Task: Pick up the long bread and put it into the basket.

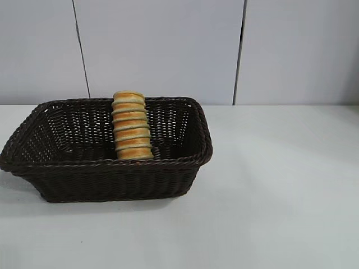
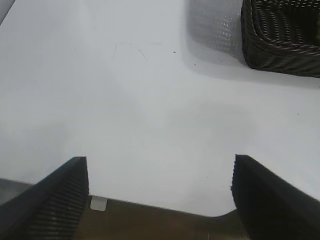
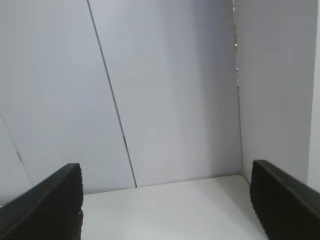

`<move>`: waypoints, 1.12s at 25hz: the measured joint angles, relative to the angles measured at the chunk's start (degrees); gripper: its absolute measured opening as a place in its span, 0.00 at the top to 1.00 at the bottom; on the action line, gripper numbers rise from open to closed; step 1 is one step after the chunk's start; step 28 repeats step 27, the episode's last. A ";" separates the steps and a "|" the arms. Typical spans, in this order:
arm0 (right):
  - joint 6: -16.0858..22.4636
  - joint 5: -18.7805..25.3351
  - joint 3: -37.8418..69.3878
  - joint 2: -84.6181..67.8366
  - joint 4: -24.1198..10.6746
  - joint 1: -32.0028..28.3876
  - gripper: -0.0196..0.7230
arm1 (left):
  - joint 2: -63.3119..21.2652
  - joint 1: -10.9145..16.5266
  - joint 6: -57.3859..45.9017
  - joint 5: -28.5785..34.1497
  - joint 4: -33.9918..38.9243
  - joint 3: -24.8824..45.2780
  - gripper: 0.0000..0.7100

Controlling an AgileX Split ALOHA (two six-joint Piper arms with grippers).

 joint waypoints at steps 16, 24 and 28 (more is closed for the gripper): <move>0.00 0.00 28.40 -0.35 2.49 0.00 0.12 | 0.00 0.00 0.00 0.00 0.00 0.00 0.20; 0.17 0.00 28.48 -0.30 2.60 0.00 0.12 | 0.00 0.00 0.00 0.00 0.00 0.00 0.20; 0.17 0.00 28.48 -0.30 2.60 0.00 0.12 | 0.00 0.00 0.00 0.00 0.00 0.00 0.20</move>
